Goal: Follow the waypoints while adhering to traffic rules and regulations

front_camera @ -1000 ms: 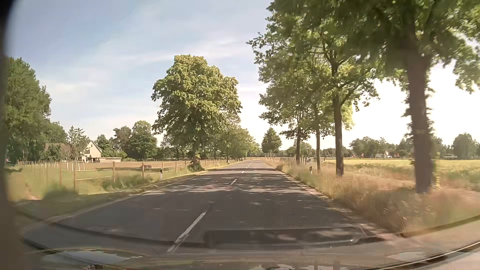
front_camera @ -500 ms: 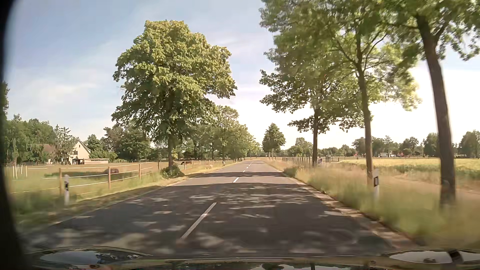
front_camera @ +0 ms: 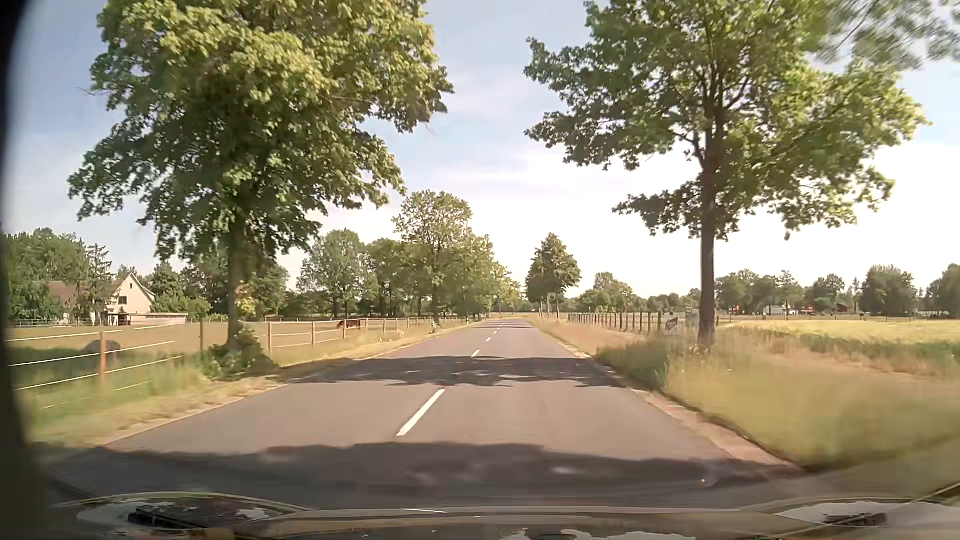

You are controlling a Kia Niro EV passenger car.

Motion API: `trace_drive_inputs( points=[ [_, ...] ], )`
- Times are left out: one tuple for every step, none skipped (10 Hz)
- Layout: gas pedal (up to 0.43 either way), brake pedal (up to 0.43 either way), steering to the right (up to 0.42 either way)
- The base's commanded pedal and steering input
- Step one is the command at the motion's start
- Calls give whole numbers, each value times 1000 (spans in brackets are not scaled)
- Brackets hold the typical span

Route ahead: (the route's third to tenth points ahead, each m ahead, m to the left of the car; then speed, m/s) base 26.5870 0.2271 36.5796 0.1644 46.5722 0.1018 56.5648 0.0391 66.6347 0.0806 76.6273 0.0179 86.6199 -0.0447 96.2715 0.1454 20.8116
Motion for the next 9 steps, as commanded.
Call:
trace_drive_inputs(
  points=[
    [220,0,-1],
    [220,0,-1],
    [220,0,-1],
    [220,0,-1],
    [220,0,-1],
    [220,0,-1],
    [220,0,-1],
    [220,0,-1],
    [220,0,-1]
  ],
)
